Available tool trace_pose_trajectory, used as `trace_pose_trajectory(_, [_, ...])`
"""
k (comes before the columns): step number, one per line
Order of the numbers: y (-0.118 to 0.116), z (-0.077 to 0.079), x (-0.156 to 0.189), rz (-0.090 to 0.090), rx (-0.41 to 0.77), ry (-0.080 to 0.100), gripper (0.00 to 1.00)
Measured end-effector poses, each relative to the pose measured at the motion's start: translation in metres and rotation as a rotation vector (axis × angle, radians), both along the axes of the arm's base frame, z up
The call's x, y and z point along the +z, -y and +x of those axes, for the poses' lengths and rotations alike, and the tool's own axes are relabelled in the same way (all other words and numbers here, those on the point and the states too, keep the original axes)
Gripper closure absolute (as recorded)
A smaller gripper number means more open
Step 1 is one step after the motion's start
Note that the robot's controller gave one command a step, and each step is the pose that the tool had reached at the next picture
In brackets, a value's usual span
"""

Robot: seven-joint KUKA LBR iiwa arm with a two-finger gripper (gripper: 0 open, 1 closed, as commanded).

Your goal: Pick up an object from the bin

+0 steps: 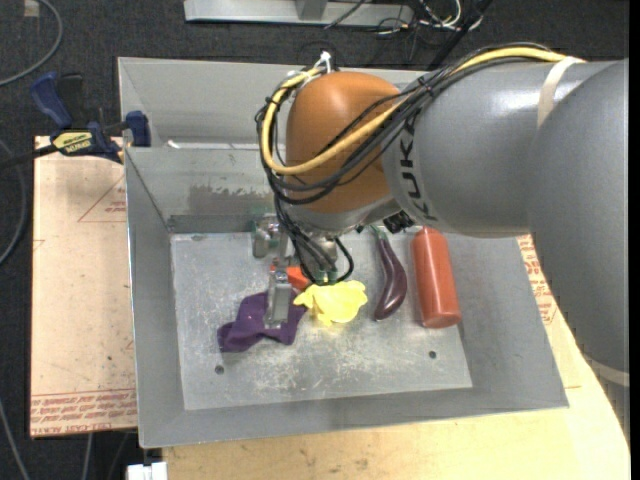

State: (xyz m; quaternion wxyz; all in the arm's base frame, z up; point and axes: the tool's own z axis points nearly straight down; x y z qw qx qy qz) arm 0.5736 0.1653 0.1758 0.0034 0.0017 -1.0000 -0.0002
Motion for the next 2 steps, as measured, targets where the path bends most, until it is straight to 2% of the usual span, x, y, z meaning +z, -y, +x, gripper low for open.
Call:
trace_pose_trajectory(1, [0.0003, 0.0003, 0.0021, 0.000, -0.001, 0.002, 0.00])
trace_pose_trajectory(2, [0.0001, 0.0085, 0.0011, 0.002, 0.035, 0.008, 0.00])
